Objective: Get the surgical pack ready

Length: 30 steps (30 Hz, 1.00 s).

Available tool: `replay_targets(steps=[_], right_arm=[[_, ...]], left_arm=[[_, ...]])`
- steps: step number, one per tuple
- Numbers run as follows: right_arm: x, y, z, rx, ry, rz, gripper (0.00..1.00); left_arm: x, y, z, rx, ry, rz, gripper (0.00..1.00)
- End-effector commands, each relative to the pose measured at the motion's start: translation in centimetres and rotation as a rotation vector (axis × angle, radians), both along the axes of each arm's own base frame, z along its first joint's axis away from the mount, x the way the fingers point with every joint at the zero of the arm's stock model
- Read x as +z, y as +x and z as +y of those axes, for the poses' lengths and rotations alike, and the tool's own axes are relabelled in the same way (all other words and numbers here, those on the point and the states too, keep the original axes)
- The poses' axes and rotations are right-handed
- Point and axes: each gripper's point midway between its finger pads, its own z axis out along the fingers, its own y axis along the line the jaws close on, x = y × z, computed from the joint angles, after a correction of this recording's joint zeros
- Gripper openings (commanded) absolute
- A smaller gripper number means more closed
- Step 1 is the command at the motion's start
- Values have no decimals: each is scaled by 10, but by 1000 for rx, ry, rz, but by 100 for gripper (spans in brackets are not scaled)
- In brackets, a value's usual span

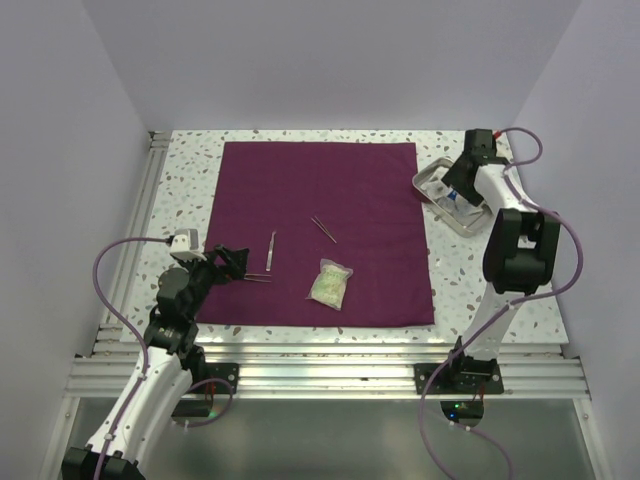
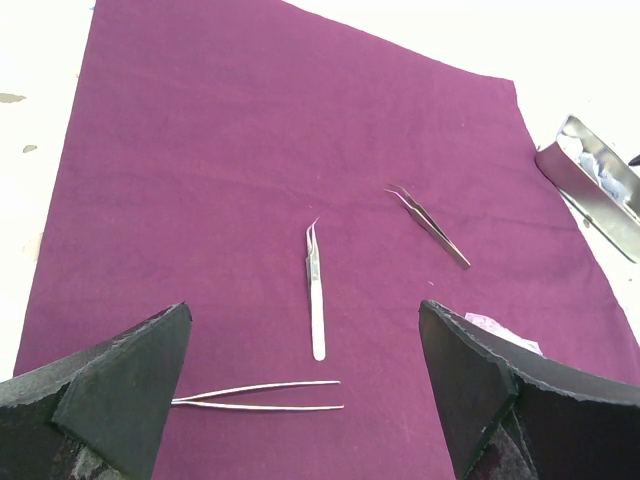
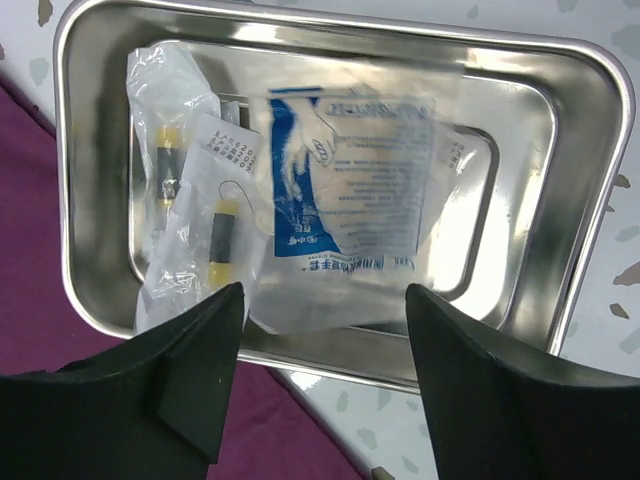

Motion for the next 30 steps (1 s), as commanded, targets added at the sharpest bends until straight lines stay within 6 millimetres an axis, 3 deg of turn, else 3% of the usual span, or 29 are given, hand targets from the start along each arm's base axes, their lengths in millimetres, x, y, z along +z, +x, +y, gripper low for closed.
replay_targets(steps=[1, 5, 8, 9, 10, 11, 12, 13, 14, 20, 26, 30], right_arm=[[38, -1, -2, 1, -16, -78, 70], [62, -12, 15, 102, 5, -130, 69], [64, -31, 48, 239, 18, -106, 67], [61, -38, 76, 317, 44, -94, 67], [48, -51, 90, 375, 51, -64, 67], [53, -60, 104, 416, 61, -81, 67], [52, -71, 132, 493, 86, -82, 67], [37, -83, 146, 540, 111, -73, 67], [43, -91, 160, 583, 128, -105, 67], [21, -153, 243, 813, 195, -78, 69], [1, -194, 291, 886, 213, -30, 65], [-8, -203, 313, 902, 222, -18, 63]], left_arm=[[23, 5, -1, 2, -11, -71, 100], [24, 5, -1, 2, -11, -74, 100], [24, 5, -2, -1, -12, -75, 100], [24, 4, -2, -1, -12, -74, 100], [24, 4, -2, -1, -12, -74, 100], [24, 4, -1, 0, -12, -75, 100], [24, 4, -1, 0, -12, -75, 100], [24, 4, -1, 0, -12, -75, 100], [24, 4, -2, -1, -10, -76, 100], [24, 4, -3, -4, -11, -76, 100], [24, 4, -4, -10, -13, -75, 100], [27, 3, -4, -13, -14, -82, 100]])
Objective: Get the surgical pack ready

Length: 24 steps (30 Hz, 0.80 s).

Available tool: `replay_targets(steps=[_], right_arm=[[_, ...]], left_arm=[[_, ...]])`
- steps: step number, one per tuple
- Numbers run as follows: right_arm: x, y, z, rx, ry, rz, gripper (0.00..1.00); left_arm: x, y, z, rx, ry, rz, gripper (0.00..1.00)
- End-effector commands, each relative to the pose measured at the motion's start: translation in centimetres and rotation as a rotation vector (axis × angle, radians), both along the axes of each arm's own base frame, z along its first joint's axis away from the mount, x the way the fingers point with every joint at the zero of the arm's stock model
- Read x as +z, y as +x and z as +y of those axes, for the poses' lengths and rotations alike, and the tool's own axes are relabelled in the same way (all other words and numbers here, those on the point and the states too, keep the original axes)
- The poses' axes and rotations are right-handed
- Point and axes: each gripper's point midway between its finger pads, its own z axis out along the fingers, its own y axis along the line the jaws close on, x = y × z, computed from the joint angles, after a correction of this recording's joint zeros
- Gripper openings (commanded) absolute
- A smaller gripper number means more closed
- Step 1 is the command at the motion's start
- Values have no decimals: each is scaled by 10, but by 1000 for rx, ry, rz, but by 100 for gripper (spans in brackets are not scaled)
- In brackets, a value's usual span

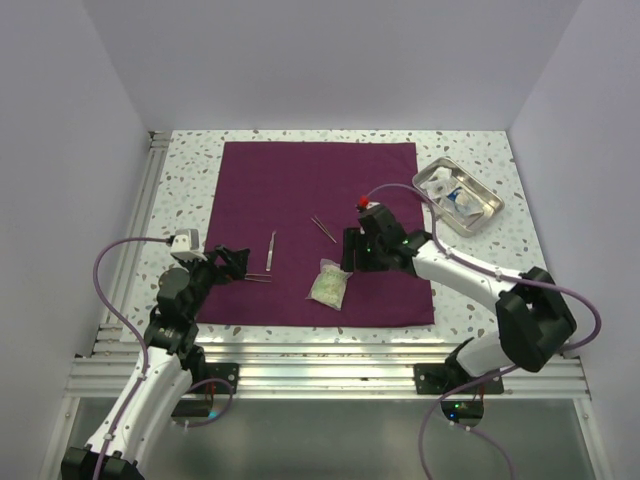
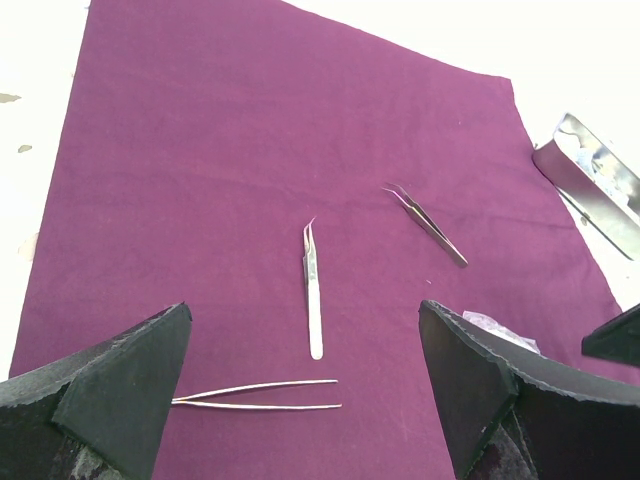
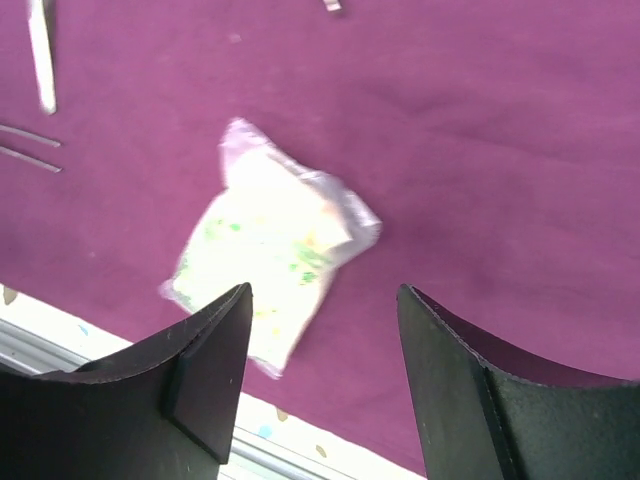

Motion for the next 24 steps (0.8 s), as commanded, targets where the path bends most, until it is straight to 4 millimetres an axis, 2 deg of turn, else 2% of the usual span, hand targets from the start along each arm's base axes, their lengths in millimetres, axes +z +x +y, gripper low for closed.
replay_targets(steps=[1, 6, 10, 13, 17, 19, 21, 22, 24], right_arm=[[0, 7, 18, -38, 27, -31, 63], [-11, 0, 35, -19, 10, -17, 62], [-22, -5, 41, -17, -11, -1, 61], [-31, -7, 44, -18, -17, 11, 56], [-34, -5, 45, -28, -14, 9, 36], [-30, -3, 45, -38, -6, -4, 22], [-24, -2, 45, -42, -5, -14, 14], [-22, -2, 45, -41, -4, -13, 5], [-13, 4, 41, -57, -18, -38, 1]], left_arm=[[26, 4, -2, -6, -14, -80, 100], [28, 3, -3, -10, -17, -84, 100], [29, 3, -4, -14, -19, -84, 100], [29, 3, -5, -16, -23, -84, 100], [29, 3, -5, -19, -22, -85, 100], [29, 3, -5, -19, -23, -84, 100], [31, 3, -5, -20, -24, -87, 100], [29, 2, -6, -22, -23, -84, 100], [30, 3, -5, -20, -23, -86, 100]])
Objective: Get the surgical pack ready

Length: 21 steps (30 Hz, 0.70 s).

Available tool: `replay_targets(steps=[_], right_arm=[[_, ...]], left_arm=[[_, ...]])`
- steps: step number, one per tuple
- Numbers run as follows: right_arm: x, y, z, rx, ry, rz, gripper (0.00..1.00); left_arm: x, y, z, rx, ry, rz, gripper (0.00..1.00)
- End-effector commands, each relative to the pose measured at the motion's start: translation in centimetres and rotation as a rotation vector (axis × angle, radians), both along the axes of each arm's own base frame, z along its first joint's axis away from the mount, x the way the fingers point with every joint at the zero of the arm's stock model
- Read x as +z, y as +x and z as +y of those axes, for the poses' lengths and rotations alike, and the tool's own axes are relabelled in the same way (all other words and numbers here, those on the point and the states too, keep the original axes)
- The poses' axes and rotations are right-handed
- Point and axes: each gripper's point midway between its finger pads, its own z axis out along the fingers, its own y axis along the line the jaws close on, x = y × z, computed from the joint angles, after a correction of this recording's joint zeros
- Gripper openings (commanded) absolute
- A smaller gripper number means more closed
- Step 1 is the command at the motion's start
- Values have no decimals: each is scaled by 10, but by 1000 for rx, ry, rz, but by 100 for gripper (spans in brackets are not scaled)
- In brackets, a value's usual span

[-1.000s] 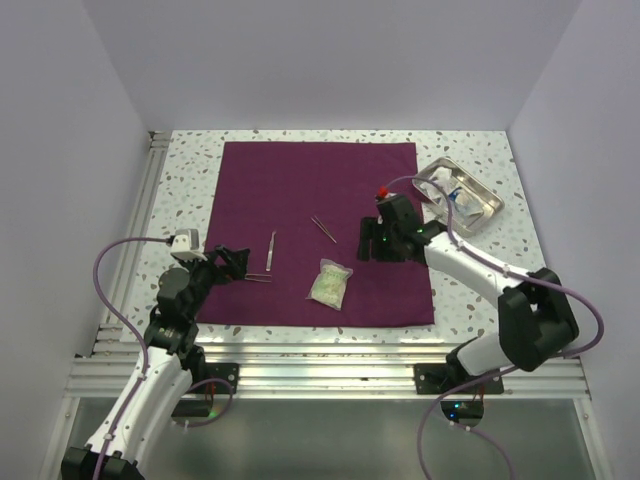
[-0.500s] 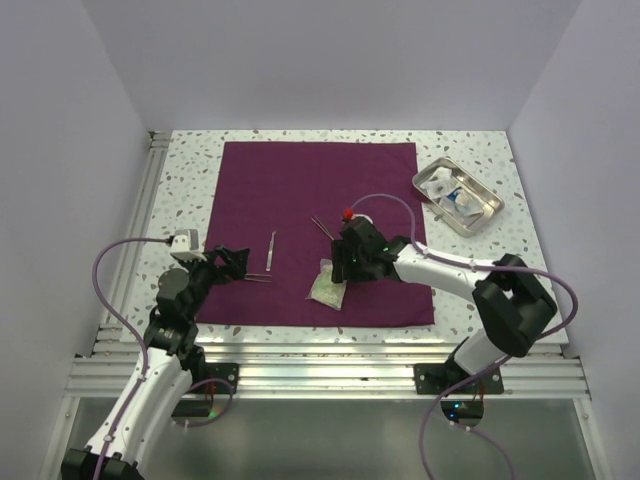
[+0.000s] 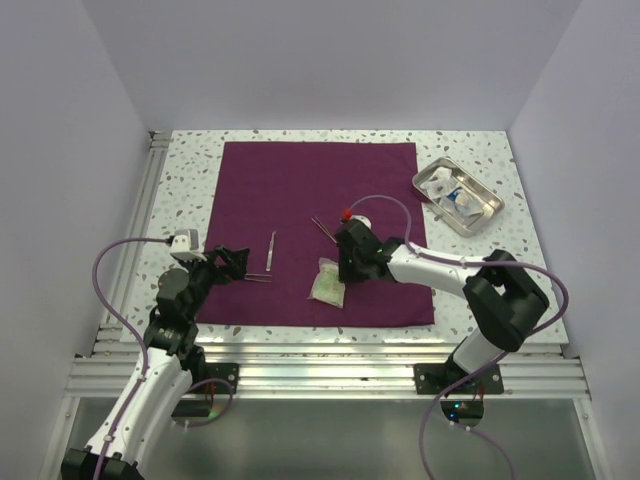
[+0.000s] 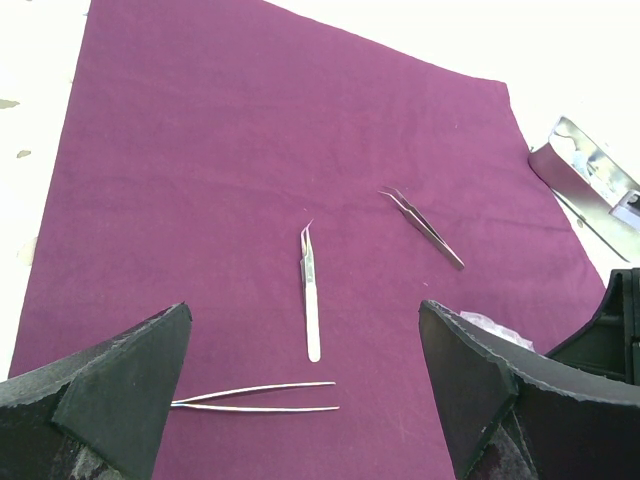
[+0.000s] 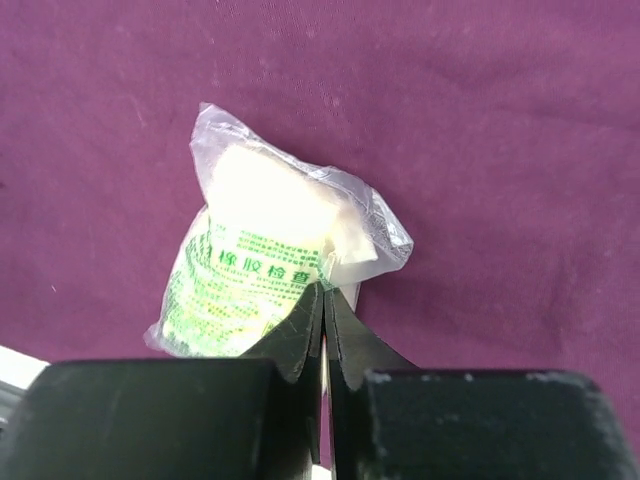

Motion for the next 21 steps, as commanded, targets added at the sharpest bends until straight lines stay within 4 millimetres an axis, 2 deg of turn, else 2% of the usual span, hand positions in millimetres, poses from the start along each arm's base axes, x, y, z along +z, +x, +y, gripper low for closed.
replay_targets(steps=[1, 5, 9, 12, 13, 15, 16, 18, 19, 21], right_arm=[[36, 21, 4, -45, 28, -101, 0], [56, 33, -7, -74, 20, -146, 0], [77, 45, -29, -116, 24, -180, 0], [93, 63, -57, -173, 46, -203, 0], [96, 73, -74, -215, 49, -204, 0], [111, 83, -93, -241, 36, -234, 0], [115, 93, -112, -289, 28, -243, 0], [128, 106, -128, -313, 32, -260, 0], [132, 115, -148, -359, 27, -263, 0], [145, 129, -163, -385, 36, -281, 0]], left_arm=[[28, 3, -5, -20, -21, -77, 100], [27, 3, -5, -19, -21, -74, 100], [26, 3, -5, -20, -21, -72, 100], [26, 3, -6, -22, -22, -72, 100], [26, 3, -5, -20, -22, -72, 100], [26, 3, -6, -23, -22, -72, 100], [26, 3, -6, -22, -22, -71, 100], [26, 3, -6, -22, -22, -71, 100], [26, 3, -6, -23, -22, -70, 100], [26, 3, -6, -22, -22, -71, 100]])
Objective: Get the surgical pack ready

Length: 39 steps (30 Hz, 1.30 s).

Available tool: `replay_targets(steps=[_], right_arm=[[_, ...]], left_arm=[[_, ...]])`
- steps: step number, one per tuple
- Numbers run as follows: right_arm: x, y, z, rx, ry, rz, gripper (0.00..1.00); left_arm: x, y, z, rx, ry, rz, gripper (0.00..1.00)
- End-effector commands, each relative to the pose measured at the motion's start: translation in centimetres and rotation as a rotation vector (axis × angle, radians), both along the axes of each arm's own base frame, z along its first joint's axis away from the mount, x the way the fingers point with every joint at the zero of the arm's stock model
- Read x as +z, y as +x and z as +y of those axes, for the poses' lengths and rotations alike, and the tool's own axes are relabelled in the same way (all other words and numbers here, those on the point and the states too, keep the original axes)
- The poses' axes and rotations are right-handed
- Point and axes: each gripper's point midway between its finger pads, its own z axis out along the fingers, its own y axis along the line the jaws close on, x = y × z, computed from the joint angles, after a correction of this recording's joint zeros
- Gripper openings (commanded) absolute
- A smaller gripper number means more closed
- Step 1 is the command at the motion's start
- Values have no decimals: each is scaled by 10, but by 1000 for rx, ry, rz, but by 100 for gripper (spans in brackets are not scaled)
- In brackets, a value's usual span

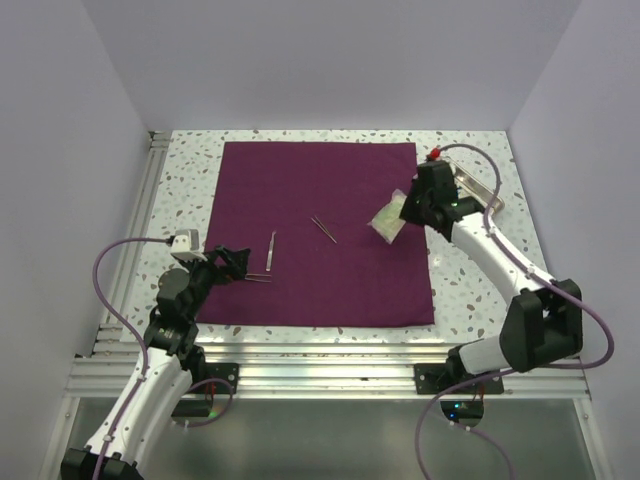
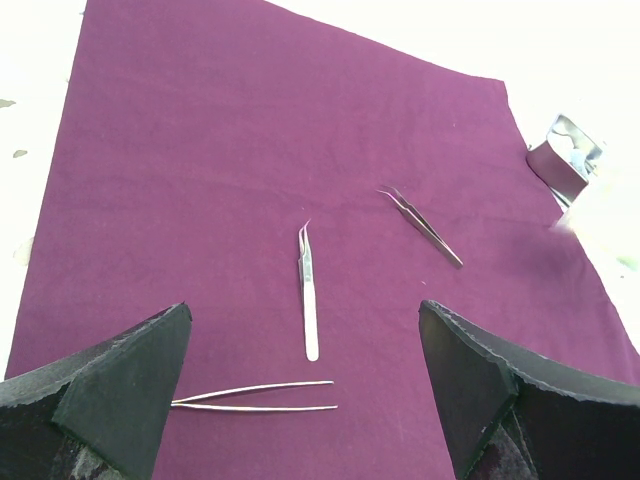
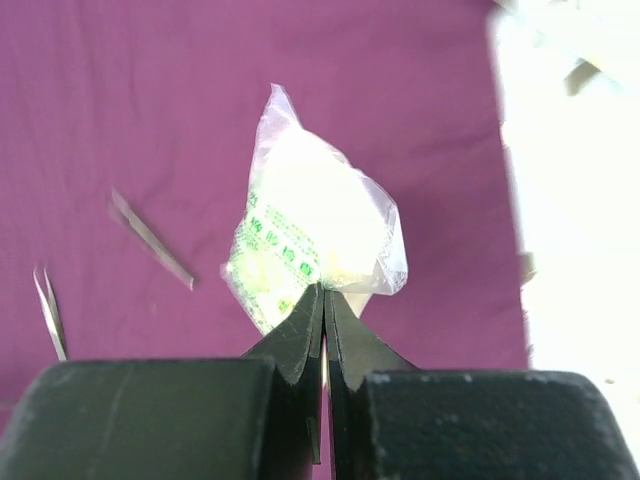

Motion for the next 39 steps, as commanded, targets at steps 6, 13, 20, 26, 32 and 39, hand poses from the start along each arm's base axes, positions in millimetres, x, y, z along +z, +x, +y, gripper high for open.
replay_targets(steps=[6, 13, 20, 26, 32, 39], right_arm=[[44, 63, -82, -135, 51, -60, 0], [27, 105, -146, -267, 121, -22, 0], [-13, 122, -188, -353, 147, 42, 0], [-27, 114, -218, -444, 121, 52, 0], [-12, 101, -223, -487, 96, -14, 59], [24, 73, -199, -478, 124, -135, 62]], left_arm=[[24, 4, -4, -14, -19, -66, 100], [22, 5, -5, -16, -19, -62, 100], [24, 4, -5, -18, -24, -64, 100], [24, 4, -8, -29, -32, -58, 100], [42, 4, -26, -124, -61, -13, 100], [101, -26, -62, -350, -160, 25, 100]])
